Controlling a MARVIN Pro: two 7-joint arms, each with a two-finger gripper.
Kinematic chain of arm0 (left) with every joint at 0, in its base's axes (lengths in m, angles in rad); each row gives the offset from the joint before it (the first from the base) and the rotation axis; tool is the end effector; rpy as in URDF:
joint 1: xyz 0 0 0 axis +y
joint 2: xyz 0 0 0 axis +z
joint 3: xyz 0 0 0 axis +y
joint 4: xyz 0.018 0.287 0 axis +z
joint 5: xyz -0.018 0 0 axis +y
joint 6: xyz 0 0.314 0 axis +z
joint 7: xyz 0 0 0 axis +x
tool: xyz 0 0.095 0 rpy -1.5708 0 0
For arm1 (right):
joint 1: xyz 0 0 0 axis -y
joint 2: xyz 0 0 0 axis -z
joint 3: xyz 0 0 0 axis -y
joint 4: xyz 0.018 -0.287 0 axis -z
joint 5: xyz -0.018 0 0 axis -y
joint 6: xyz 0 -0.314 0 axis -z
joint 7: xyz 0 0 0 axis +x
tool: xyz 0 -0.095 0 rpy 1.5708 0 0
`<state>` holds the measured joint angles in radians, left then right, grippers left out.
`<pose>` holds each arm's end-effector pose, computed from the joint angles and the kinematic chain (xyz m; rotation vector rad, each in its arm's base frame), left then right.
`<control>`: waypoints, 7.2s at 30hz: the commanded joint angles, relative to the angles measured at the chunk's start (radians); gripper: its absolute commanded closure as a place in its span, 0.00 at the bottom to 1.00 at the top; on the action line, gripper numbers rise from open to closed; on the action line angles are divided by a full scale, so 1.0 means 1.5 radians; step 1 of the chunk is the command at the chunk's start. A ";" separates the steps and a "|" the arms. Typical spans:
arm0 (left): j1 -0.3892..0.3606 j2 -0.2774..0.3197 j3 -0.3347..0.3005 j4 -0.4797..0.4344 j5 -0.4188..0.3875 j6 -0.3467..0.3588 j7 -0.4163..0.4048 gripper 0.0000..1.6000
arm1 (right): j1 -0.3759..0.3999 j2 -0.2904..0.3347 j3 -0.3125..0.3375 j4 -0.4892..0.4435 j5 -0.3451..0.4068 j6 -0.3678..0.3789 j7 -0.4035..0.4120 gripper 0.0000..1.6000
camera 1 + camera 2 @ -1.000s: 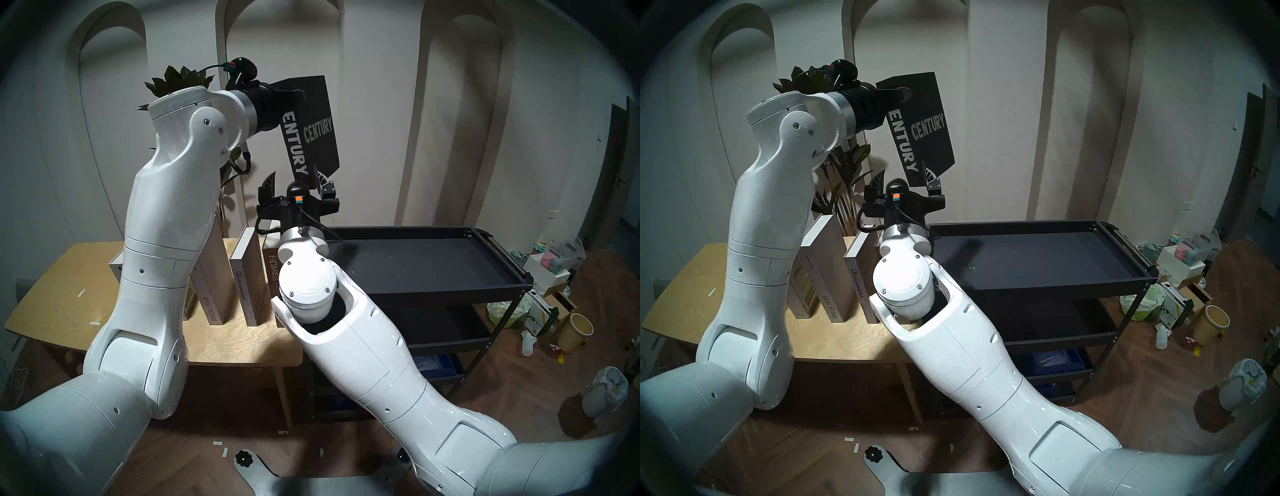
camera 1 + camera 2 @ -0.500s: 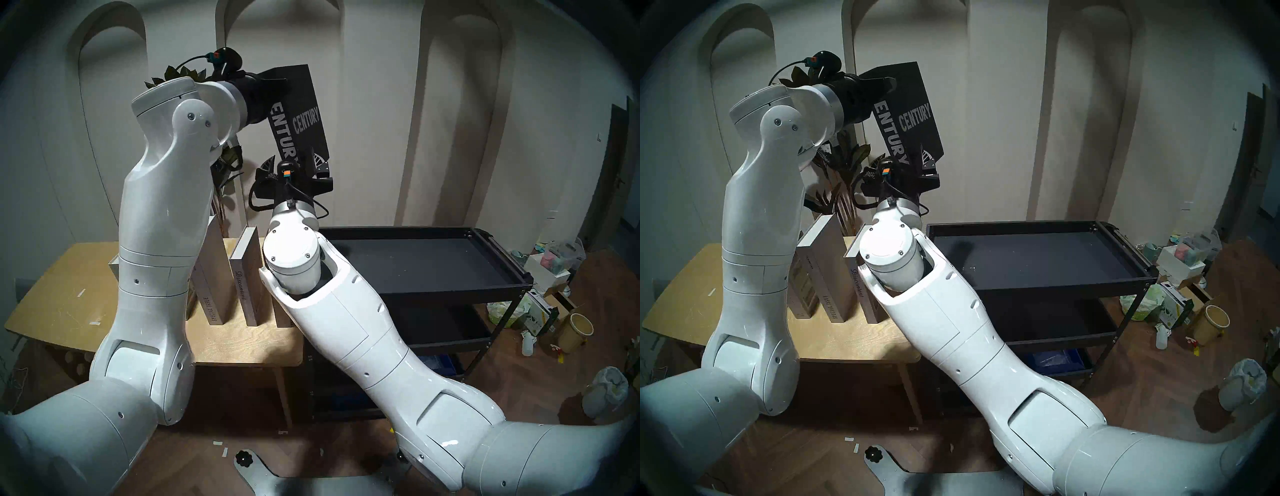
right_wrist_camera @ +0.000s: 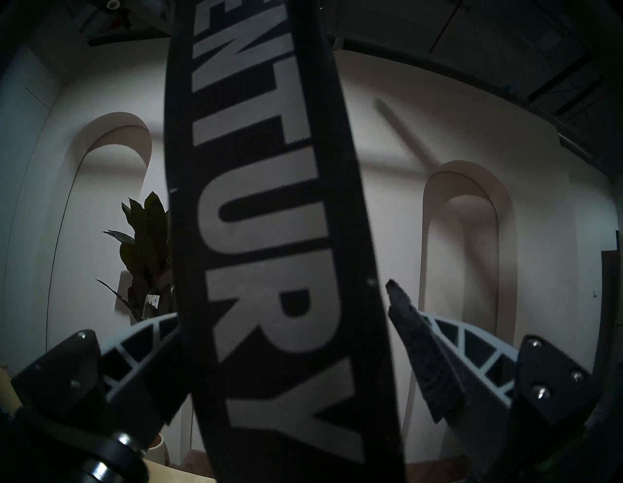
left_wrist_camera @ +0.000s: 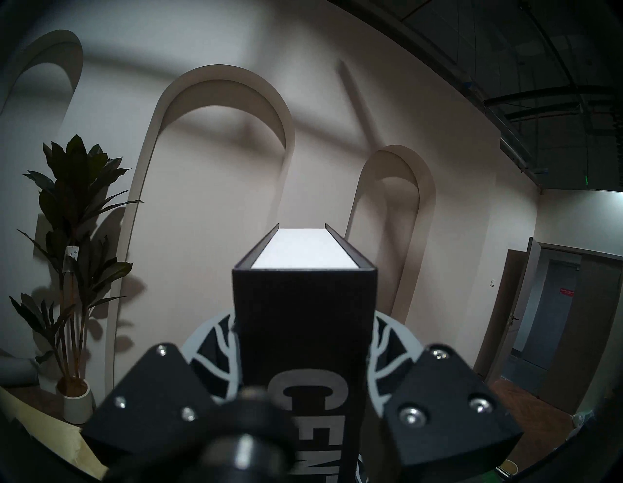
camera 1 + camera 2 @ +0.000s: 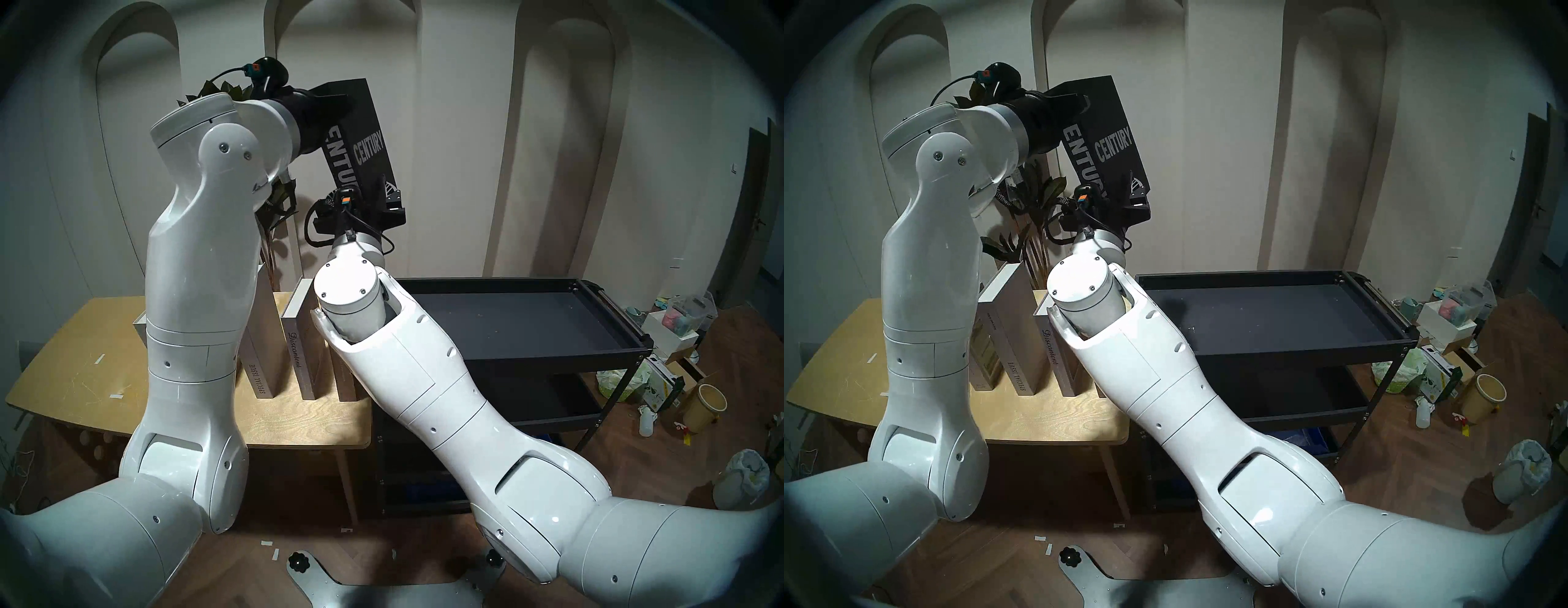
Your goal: Move the books from the display table onto the shelf, standing them upright with spines facing out and tallest at one end
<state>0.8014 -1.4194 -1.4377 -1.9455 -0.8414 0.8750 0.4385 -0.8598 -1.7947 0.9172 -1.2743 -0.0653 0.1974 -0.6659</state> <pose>0.4505 -0.0379 0.0937 1.8264 0.0008 2.0403 0.5015 0.2741 -0.0646 1.7206 0.1252 2.4955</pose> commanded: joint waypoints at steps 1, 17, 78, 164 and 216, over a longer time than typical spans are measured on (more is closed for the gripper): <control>0.011 -0.012 0.002 -0.039 -0.009 0.004 0.029 1.00 | 0.035 -0.029 -0.003 0.017 -0.002 -0.013 -0.003 0.00; 0.031 -0.021 0.040 -0.083 -0.035 0.019 0.101 1.00 | 0.057 -0.040 -0.035 0.085 -0.013 -0.059 -0.002 0.00; -0.027 -0.031 0.079 -0.036 -0.132 0.000 0.303 0.35 | 0.075 -0.025 -0.074 0.123 0.005 -0.201 0.012 1.00; 0.000 0.065 -0.248 -0.220 0.009 0.057 0.284 0.00 | 0.172 0.224 0.180 0.126 0.094 0.010 0.054 1.00; 0.361 0.088 -0.359 -0.281 0.032 0.057 0.221 0.00 | 0.019 0.522 0.249 -0.125 0.206 0.159 0.444 1.00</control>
<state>1.2932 -1.3082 -1.9698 -2.3384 -0.7919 0.9624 0.7970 -0.8209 -1.0925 1.2642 -1.3788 0.2284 0.4311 -0.0651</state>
